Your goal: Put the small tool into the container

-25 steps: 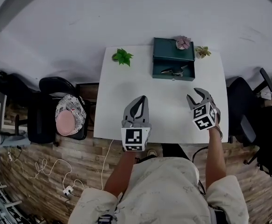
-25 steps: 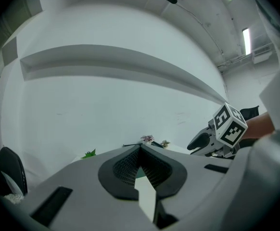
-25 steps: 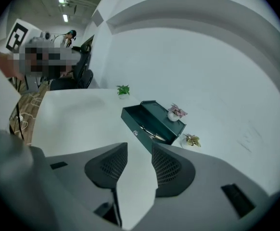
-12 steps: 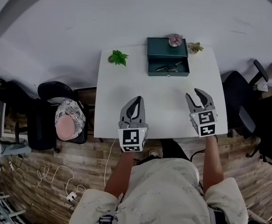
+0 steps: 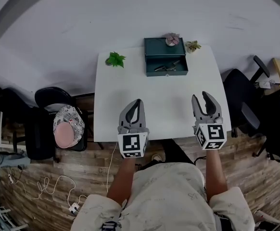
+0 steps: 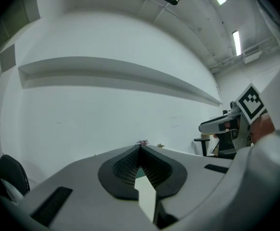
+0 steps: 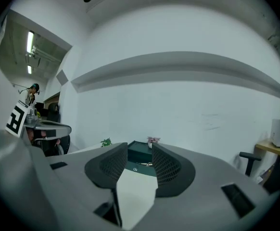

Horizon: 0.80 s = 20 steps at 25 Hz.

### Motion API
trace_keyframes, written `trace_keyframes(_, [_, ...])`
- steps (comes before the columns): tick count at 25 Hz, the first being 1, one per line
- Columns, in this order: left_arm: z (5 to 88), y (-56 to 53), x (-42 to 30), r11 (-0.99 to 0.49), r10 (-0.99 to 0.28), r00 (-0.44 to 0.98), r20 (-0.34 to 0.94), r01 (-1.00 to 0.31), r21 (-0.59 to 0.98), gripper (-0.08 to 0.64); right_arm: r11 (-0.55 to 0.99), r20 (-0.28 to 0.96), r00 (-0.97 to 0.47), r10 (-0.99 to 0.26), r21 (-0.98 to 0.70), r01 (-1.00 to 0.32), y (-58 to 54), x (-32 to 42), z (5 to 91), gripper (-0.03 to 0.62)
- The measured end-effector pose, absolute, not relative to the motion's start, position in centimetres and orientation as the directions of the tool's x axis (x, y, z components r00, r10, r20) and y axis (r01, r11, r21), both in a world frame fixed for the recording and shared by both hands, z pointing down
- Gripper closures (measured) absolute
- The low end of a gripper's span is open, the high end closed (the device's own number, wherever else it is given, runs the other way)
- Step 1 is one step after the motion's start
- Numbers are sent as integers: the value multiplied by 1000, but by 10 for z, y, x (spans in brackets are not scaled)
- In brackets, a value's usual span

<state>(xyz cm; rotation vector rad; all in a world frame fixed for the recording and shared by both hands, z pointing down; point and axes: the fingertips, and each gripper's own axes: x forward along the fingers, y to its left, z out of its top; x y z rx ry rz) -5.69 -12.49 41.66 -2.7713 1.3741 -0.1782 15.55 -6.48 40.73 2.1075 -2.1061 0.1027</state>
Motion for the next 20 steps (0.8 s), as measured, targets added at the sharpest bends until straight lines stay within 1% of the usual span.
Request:
trace_keyframes(3, [411, -122, -59, -602, -798, 598, 73, -791, -111, 554, -39, 113, 43, -993, 44, -998, -53, 160, 396, 420])
trace_keyframes(7, [406, -118, -63, -596, -802, 594, 63, -789, -152, 554, -91, 87, 94, -992, 29, -995, -44, 165, 389, 420])
trace_keyframes(20, [401, -111, -64, -588, -807, 588, 51, -795, -151, 554, -88, 69, 89, -994, 19, -996, -37, 166, 387, 427])
